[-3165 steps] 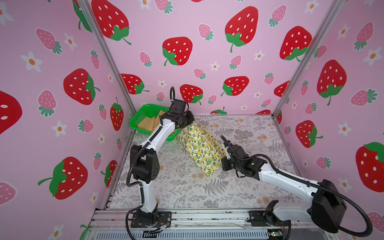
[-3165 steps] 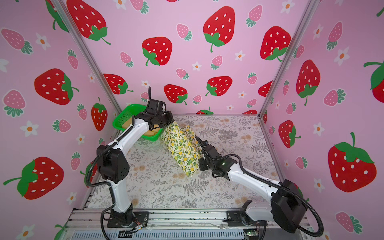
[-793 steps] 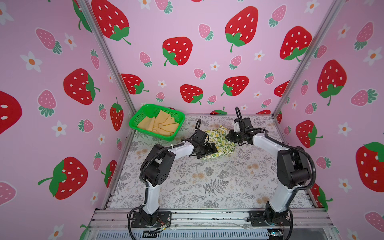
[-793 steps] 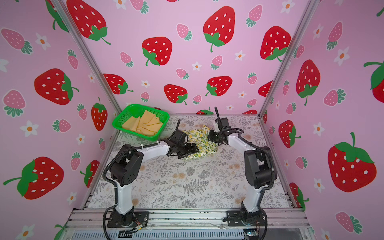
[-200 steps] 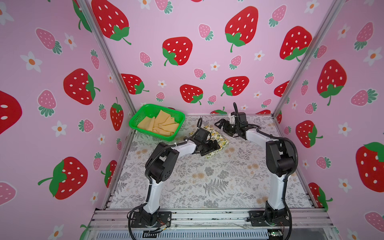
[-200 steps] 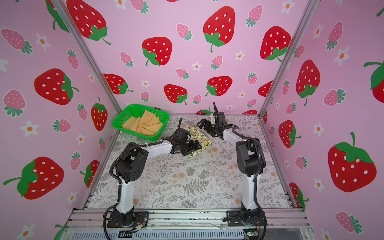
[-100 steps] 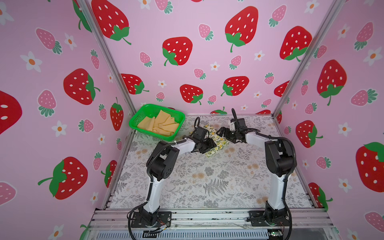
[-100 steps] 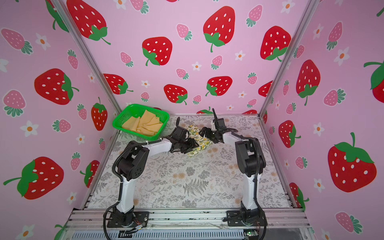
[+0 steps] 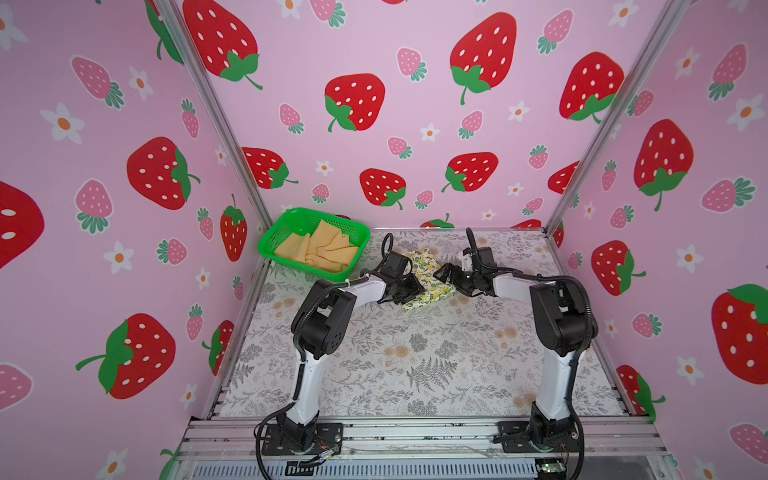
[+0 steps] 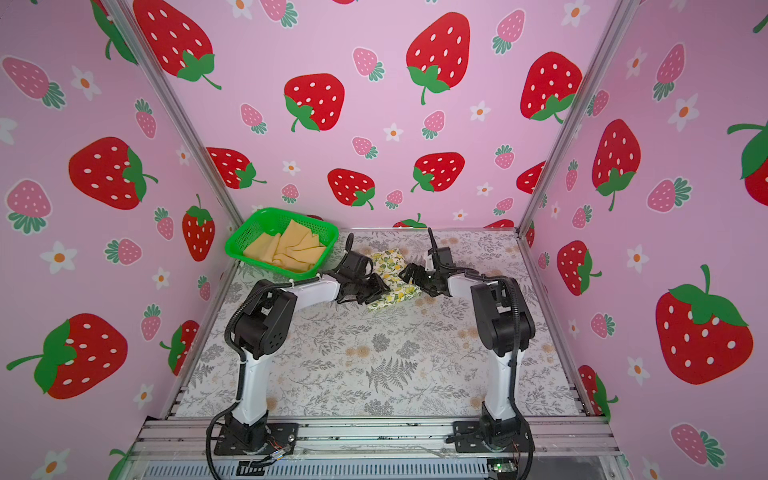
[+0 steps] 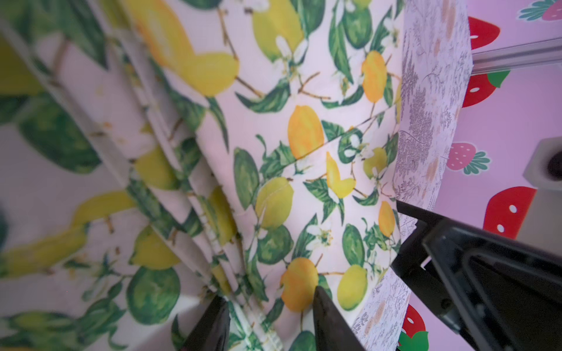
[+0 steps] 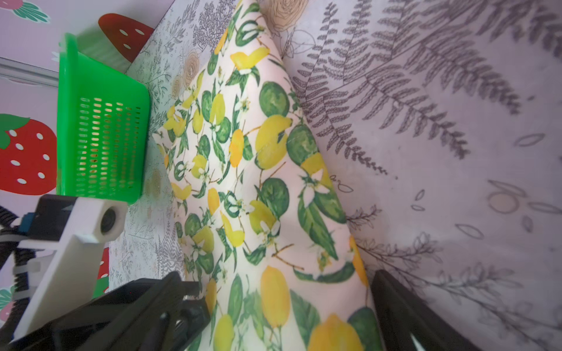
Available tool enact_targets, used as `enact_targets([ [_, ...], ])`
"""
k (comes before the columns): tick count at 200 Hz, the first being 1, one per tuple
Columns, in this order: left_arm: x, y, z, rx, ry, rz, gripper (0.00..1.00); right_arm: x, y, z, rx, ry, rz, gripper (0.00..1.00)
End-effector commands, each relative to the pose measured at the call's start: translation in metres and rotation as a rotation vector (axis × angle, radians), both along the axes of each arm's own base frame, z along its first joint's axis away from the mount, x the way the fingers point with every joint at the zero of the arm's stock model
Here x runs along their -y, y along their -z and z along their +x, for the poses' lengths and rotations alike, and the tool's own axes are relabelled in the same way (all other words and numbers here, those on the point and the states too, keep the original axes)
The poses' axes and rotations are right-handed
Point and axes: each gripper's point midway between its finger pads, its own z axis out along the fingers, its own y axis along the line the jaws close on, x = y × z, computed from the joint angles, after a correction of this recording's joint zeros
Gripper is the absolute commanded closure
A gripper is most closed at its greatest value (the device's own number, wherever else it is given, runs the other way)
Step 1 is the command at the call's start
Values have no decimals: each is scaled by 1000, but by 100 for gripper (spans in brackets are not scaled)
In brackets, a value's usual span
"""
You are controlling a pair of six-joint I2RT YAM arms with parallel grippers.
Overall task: Fold and stack skirts
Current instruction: Rotate the skirt at the top-center of the table.
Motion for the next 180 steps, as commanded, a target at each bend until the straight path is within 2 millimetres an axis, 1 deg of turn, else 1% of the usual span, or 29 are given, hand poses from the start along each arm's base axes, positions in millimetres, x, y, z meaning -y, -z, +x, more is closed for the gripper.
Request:
enact_targets([
  [1,-2,9,2,-12,-13,7,63,-10,-28,-2,47,-13,52,0],
  [14,-4,8,3,-12,-19,2,64,-13,-33,-5,58,-16,58,0],
  [16,-4,8,4,-12,-21,2,68,-14,-35,-5,61,-18,60,0],
  [19,-5,7,5,-10,-22,0,70,-15,-35,-6,62,-20,60,0],
  [44,-7,2,7,-2,-25,-5,72,-21,-45,-10,83,-31,64,0],
  [49,-7,2,8,-3,-25,-8,76,-21,-45,-11,85,-31,60,0],
  [63,-9,-2,9,0,-25,-15,78,-23,-49,-14,97,-33,51,0],
  [71,-11,-5,10,5,-29,-15,85,-23,-51,-16,107,-34,45,0],
  [98,-19,-15,14,18,-38,-25,89,-24,-58,-16,137,-34,16,0],
  [101,-20,-16,14,19,-37,-28,89,-24,-58,-16,136,-34,13,0],
  [104,-21,-16,14,18,-37,-30,92,-25,-58,-16,139,-36,13,0],
  [108,-22,-17,15,19,-39,-33,93,-25,-58,-16,139,-35,11,0],
  [149,-30,-28,17,28,-32,-68,93,-21,-51,-14,142,-34,-39,0],
  [151,-31,-28,17,28,-32,-69,97,-20,-51,-13,142,-34,-41,0],
  [153,-31,-29,18,29,-32,-70,97,-20,-50,-13,141,-34,-45,0],
  [180,-36,-34,19,25,-24,-94,99,-16,-48,-12,146,-29,-74,0],
])
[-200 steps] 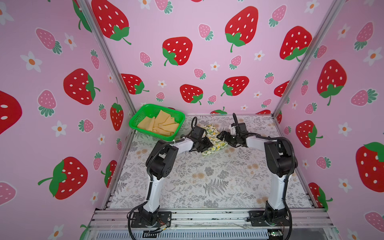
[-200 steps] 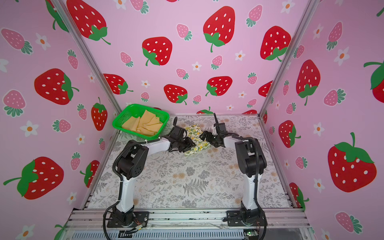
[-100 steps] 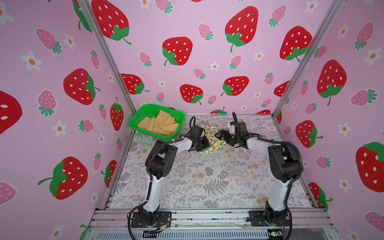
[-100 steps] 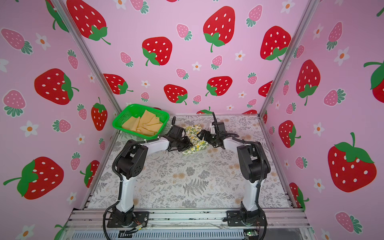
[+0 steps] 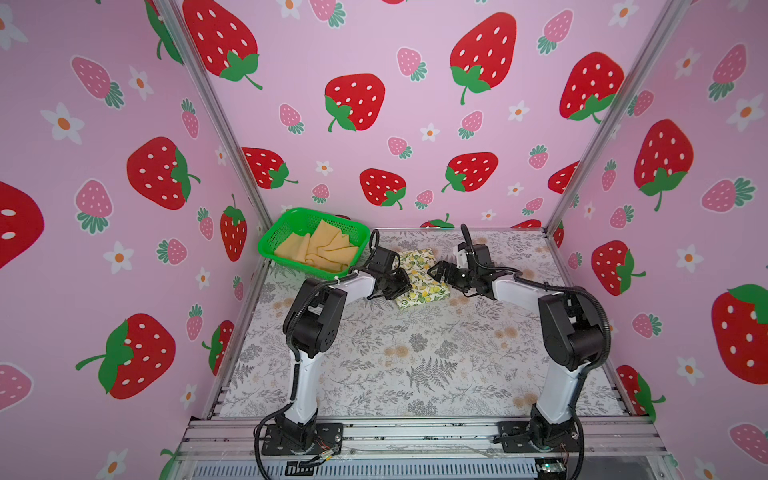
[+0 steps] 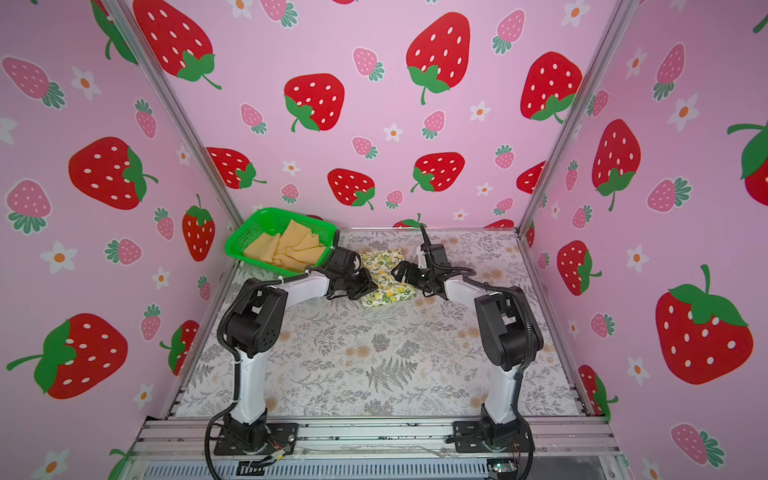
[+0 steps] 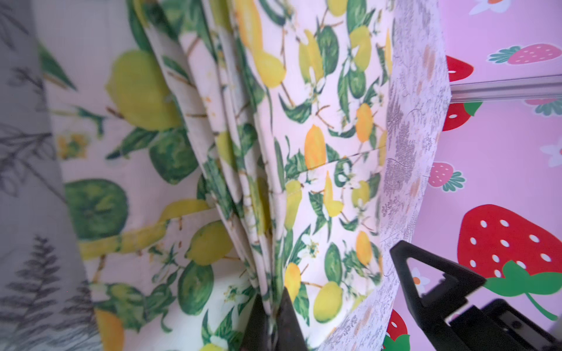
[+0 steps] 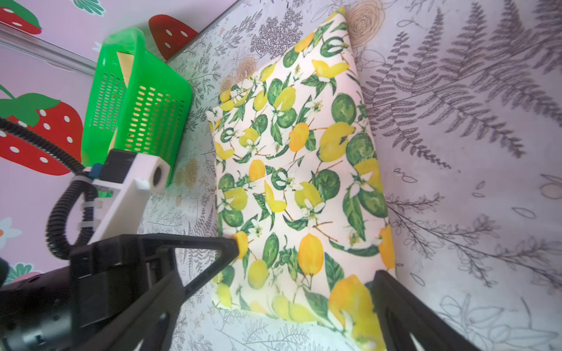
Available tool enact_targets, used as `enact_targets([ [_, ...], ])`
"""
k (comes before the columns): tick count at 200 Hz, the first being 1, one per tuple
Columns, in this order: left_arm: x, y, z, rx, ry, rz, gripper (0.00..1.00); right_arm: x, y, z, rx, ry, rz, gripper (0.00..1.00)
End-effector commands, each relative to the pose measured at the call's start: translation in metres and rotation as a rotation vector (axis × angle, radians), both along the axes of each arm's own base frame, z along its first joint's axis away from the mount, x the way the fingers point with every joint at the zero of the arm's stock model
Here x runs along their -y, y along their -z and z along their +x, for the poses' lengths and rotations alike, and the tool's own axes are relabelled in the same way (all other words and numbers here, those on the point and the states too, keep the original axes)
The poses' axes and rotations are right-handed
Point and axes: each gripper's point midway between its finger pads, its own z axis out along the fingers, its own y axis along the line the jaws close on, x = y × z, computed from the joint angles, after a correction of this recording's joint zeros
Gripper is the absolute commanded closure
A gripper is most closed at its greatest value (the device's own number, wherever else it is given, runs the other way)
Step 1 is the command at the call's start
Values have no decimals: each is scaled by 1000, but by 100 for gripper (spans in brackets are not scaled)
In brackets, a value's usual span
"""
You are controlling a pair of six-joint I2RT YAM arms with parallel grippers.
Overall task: Fold and stack skirts
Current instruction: Rotate the skirt at the top-center of the table.
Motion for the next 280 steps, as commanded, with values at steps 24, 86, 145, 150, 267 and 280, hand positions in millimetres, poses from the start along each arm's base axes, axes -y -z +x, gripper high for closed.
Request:
enact_targets([
  [24,-3,-20,1,21,34,-53,99,1,-12,4,43,-3,-30,0],
  [86,-4,-5,-2,-12,56,-47,100,-17,-20,-5,46,-52,23,0],
  [145,-14,2,-1,-21,45,-31,100,-28,6,-21,-11,-82,48,0],
  [150,-15,2,-1,-22,43,-31,100,-28,8,-22,-16,-83,48,0],
  [267,-22,26,-8,-78,46,-4,83,-24,56,-48,-107,-76,27,0],
  [280,-24,30,-10,-92,43,9,74,-21,61,-52,-112,-70,18,0],
])
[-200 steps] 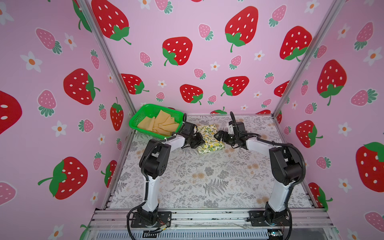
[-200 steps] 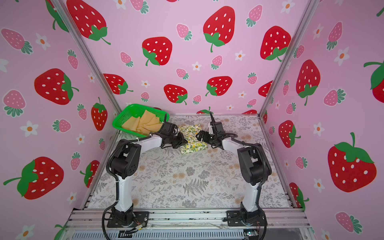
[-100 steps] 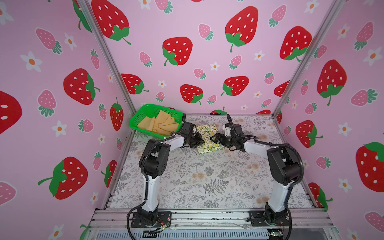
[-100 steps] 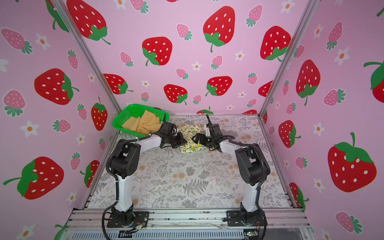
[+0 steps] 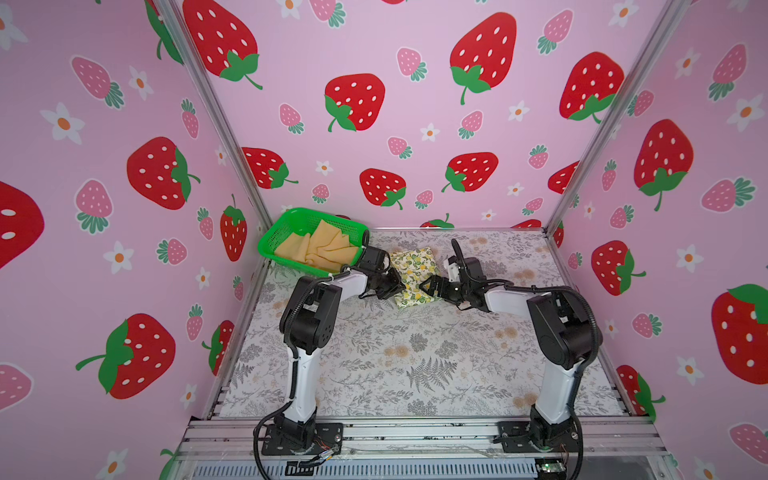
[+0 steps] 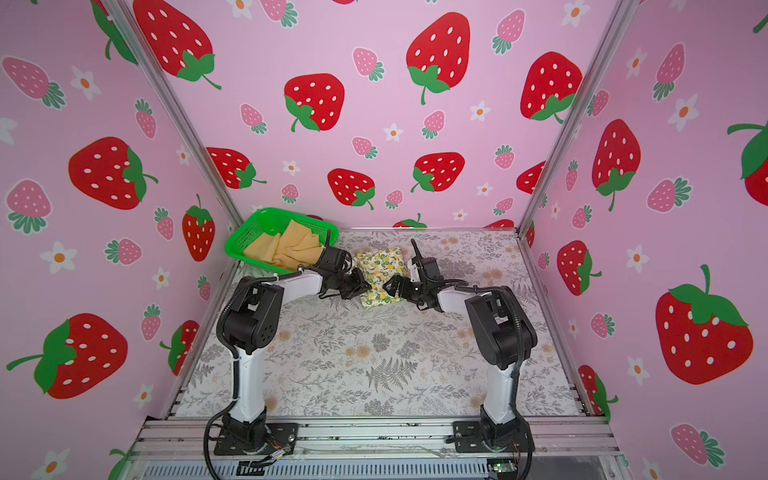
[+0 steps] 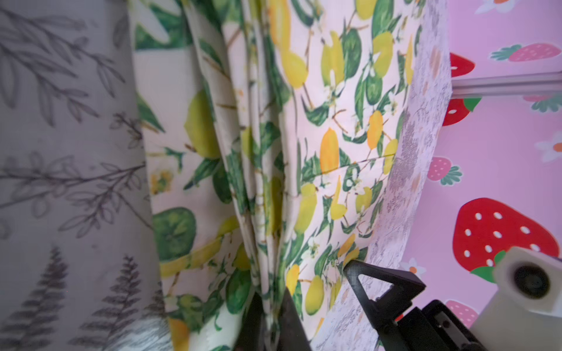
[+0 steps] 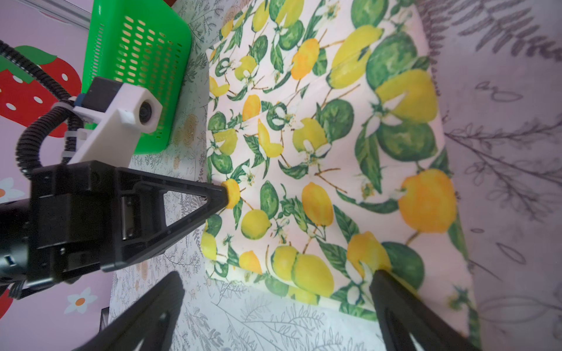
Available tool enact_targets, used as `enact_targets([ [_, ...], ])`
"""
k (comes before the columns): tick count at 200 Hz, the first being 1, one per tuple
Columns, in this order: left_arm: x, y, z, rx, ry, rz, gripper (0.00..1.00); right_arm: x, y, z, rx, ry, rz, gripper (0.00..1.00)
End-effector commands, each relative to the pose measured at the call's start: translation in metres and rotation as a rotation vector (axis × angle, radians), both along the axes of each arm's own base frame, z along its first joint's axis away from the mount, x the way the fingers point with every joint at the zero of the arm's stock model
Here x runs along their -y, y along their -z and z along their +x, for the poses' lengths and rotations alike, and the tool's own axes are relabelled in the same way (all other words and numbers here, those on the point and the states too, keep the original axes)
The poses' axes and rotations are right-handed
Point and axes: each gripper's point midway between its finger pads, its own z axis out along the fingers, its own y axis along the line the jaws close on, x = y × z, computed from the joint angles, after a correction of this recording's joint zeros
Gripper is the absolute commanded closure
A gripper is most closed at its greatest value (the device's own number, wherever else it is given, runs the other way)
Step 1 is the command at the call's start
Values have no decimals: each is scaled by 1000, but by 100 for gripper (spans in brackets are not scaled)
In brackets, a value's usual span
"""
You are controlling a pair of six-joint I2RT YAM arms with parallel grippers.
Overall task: Fold and stack skirts
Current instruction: Rotate the skirt at the top-center of the table.
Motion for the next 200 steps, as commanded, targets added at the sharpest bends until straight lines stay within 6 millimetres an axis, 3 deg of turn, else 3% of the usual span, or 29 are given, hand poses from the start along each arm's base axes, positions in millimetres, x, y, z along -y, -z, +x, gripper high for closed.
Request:
enact_targets([
  [1,-3,17,-12,-56,14,24,73,5,24,-13,-57,14,-29,0],
  [27,-5,25,-12,-80,15,55,61,7,34,-21,-76,19,-31,0],
  [65,-12,24,-9,-77,8,111,52,1,37,-35,-86,14,-23,0],
  [107,-18,1,-1,-38,18,165,44,-12,14,-54,-52,-3,18,0],
  [118,-22,-10,-1,-19,11,182,33,-15,-3,-55,-10,-7,32,0],
  [146,-29,-46,-4,47,-10,194,0,-9,-55,-37,139,16,-3,0],
  [168,-27,-71,-8,88,-11,174,1,-3,-80,-12,204,25,-44,0],
  [200,-13,-95,-22,127,2,124,1,12,-90,41,234,73,-61,0],
])
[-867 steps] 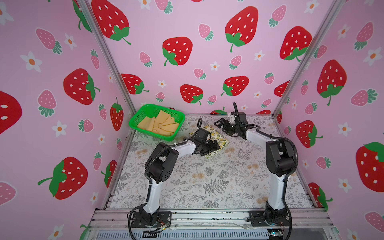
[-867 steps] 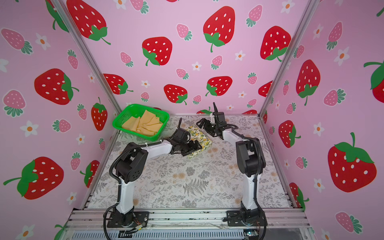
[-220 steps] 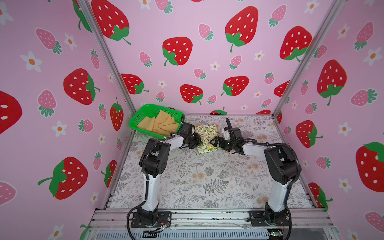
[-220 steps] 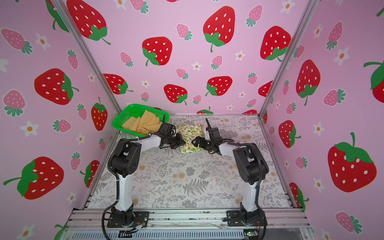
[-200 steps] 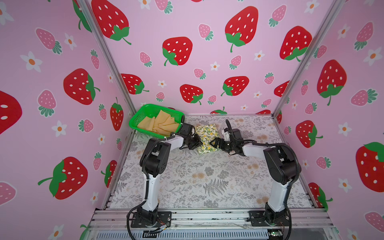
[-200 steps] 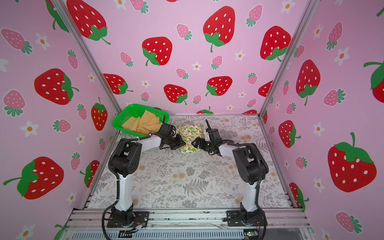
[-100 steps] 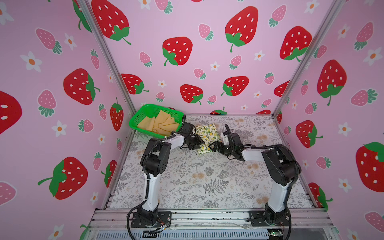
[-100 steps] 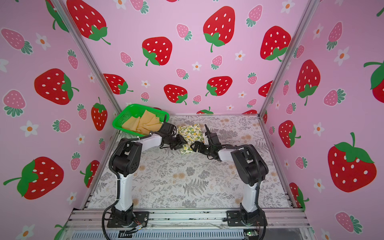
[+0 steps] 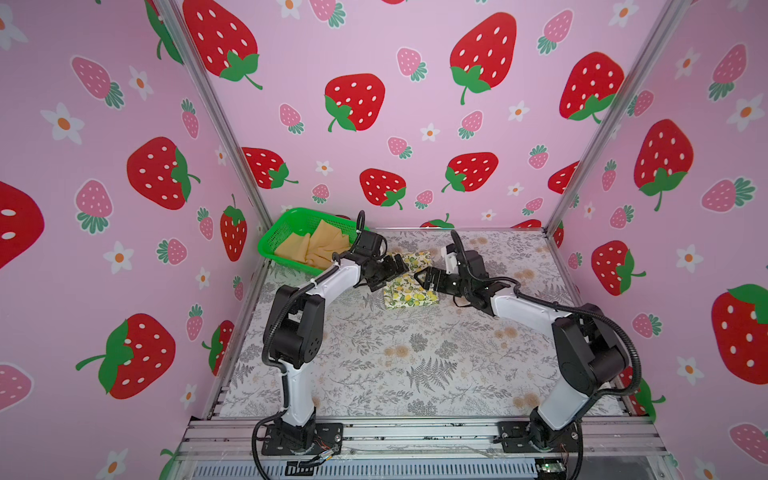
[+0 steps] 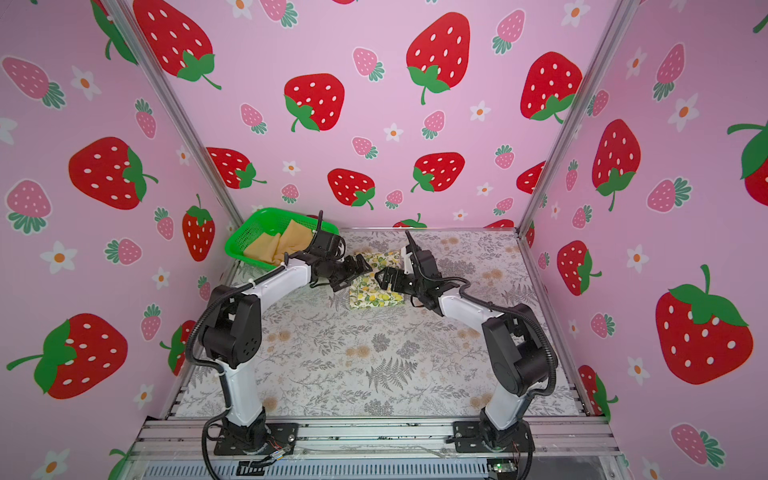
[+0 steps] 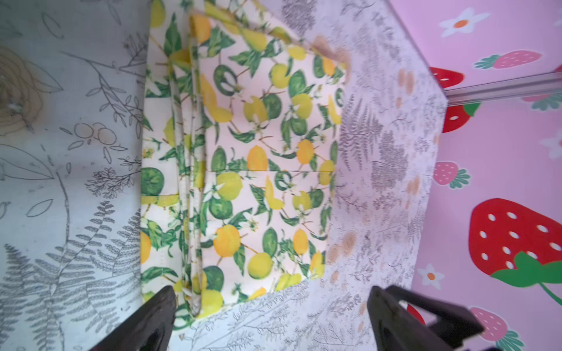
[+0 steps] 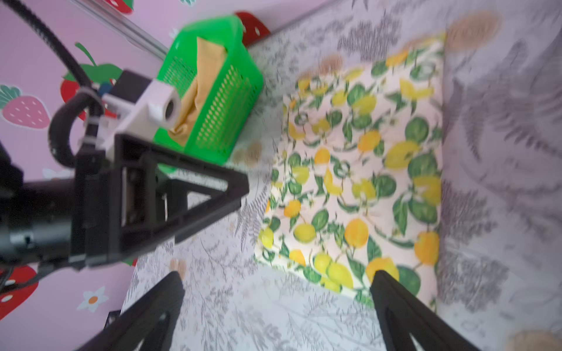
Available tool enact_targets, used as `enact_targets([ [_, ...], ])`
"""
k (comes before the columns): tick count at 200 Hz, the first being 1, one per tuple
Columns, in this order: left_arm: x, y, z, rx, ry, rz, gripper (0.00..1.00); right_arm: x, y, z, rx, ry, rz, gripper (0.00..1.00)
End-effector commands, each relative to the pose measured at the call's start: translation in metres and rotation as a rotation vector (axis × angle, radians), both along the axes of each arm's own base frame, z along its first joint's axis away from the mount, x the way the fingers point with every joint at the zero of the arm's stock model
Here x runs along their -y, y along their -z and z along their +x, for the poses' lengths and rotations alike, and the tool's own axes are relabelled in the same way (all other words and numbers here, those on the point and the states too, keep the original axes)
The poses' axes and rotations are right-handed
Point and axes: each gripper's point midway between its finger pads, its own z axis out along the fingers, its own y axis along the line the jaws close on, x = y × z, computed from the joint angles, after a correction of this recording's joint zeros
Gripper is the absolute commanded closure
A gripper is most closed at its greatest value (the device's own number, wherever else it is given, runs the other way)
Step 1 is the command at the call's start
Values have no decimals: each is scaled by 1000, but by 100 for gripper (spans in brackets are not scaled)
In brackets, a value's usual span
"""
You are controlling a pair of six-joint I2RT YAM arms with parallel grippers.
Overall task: Fold and stack skirts
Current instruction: Rotate the skirt at the top-center of the table.
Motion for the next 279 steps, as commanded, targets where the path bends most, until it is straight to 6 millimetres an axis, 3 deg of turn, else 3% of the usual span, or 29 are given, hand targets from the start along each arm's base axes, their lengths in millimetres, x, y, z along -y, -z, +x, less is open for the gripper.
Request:
enact_targets([
  [1,9,-7,-17,-2,12,-10,1,23,14,35,-7,57,-83,0],
  [21,28,-9,-25,7,30,-82,1,30,21,72,-27,79,-68,0],
  [48,47,1,-29,5,40,-137,1,23,38,113,-58,71,-70,0],
  [91,59,34,-24,-48,29,-170,1,5,69,146,-115,52,-78,0],
  [124,56,56,-22,-79,14,-142,1,0,89,153,-144,54,-78,0],
  [150,51,69,-22,-100,3,-125,1,-4,102,154,-162,48,-67,10],
  [209,44,87,-30,-135,-3,-105,1,-8,120,151,-186,56,-46,41],
  [245,35,95,-31,-158,-6,-88,1,-2,123,142,-191,79,-25,74],
  [279,26,102,-29,-176,-13,-80,1,3,127,131,-198,81,-19,87],
])
